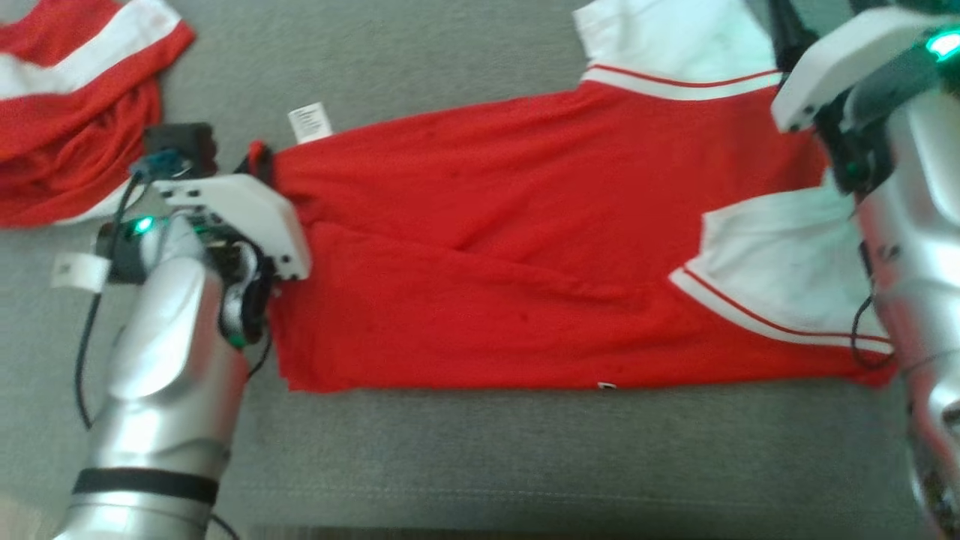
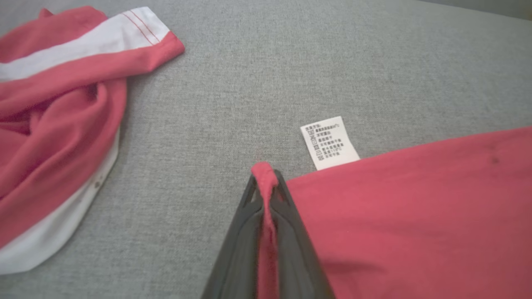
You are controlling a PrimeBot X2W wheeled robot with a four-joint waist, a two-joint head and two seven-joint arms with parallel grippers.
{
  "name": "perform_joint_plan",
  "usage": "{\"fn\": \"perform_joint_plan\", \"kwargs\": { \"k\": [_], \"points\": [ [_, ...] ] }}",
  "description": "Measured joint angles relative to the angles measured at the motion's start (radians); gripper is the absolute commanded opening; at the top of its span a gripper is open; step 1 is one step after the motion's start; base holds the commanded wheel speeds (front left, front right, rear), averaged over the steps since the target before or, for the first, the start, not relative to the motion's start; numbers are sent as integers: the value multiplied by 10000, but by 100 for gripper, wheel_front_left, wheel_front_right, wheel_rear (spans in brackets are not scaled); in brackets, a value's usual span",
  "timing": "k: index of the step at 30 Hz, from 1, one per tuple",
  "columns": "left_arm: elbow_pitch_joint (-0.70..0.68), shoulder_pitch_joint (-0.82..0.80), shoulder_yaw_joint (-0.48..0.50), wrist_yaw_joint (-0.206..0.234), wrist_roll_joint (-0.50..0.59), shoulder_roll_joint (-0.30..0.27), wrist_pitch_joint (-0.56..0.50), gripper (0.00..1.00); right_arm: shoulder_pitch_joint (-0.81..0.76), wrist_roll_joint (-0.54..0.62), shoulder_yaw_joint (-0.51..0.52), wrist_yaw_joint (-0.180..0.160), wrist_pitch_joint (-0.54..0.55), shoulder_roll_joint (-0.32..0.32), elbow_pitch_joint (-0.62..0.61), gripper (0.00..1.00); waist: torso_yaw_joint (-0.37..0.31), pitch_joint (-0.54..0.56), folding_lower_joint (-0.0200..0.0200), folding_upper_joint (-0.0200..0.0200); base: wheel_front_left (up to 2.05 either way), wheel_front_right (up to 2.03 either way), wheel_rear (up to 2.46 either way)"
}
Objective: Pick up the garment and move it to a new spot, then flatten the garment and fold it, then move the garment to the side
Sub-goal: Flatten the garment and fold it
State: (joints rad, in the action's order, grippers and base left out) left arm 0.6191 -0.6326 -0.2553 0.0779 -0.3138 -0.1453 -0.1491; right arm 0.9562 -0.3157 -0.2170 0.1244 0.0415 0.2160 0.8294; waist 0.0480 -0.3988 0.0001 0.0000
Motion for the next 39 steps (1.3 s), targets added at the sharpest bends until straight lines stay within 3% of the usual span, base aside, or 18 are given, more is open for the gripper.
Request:
{"fn": "perform_joint_plan", "kwargs": {
  "k": [8, 19, 20, 21, 22, 23, 39],
  "points": [
    [174, -602, -573, -173, -46, 734, 566, 0, 1454, 188, -232, 0, 1304, 616, 1753, 100, 1060, -634, 0, 0, 0, 0, 0],
    [635, -1404, -1078, -267, -293, 1160, 1120, 0, 2389, 499, -314, 0, 1450, 924, 3035, 100, 1772, -1317, 0, 0, 0, 0, 0],
    [635, -1404, -1078, -267, -293, 1160, 1120, 0, 2389, 499, -314, 0, 1450, 924, 3035, 89, 1772, -1317, 0, 0, 0, 0, 0],
    [700, -1447, -1126, -267, -334, 1172, 1183, 0, 2476, 533, -355, 0, 1453, 953, 3116, 59, 1784, -1325, 0, 0, 0, 0, 0],
    [784, -1488, -1156, -267, -336, 1175, 1221, 0, 2537, 535, -407, 0, 1482, 955, 3173, 21, 1783, -1318, 0, 0, 0, 0, 0],
    [861, -1531, -1168, -267, -341, 1179, 1266, 0, 2577, 566, -479, 0, 1498, 968, 3210, 0, 1776, -1311, 0, 0, 0, 0, 0],
    [1682, -2019, -848, -234, -510, 1064, 3396, 0, 3160, 1195, -209, 0, -1488, 1467, 3526, 0, 1018, -865, 0, 0, 0, 0, 0]
  ]
}}
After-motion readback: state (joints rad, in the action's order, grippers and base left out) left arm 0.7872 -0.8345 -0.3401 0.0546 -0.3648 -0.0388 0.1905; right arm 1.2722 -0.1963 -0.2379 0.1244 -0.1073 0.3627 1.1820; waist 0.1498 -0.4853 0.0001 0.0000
